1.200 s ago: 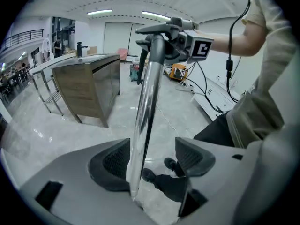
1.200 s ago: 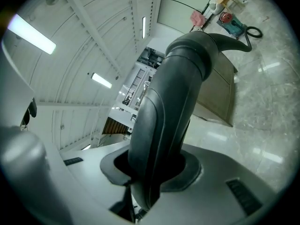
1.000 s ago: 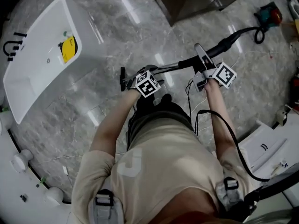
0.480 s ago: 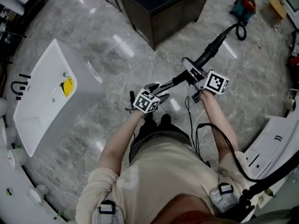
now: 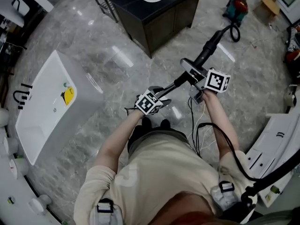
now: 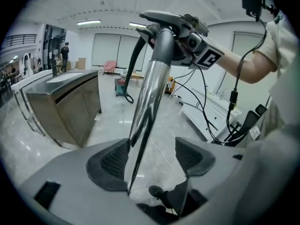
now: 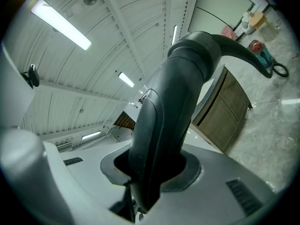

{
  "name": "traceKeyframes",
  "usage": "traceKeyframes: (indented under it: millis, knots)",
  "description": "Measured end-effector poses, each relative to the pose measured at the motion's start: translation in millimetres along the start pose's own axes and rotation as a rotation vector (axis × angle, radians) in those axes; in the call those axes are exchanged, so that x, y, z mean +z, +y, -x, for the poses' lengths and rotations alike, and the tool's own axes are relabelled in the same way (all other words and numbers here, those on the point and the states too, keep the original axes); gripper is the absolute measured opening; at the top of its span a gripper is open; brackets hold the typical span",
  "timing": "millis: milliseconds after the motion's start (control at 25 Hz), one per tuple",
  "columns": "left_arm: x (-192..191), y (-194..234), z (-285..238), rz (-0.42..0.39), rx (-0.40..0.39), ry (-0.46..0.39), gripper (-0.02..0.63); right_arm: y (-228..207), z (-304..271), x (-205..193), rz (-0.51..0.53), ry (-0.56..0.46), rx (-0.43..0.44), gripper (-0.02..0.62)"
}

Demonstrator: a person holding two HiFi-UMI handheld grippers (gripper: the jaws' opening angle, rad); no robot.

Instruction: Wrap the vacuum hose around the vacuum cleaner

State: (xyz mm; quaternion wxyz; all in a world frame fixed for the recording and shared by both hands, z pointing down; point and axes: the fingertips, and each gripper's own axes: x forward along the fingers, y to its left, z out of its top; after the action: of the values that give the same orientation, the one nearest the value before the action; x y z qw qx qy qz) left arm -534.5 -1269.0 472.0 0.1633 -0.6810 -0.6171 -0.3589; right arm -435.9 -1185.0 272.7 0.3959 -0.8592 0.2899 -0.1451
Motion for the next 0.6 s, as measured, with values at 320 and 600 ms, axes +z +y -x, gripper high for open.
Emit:
traceKeyframes:
  millis: [320,600]
  knots:
    - [31,-20,-14,-0.005,-0.099,-0.066,0.304,6,19,22,0.064,0.035,-0.034,0.107]
    - [42,9,2,-0.03,-0.244,-0.117,0.305,13,-24,32,0.111,0.097,-0.066,0.107]
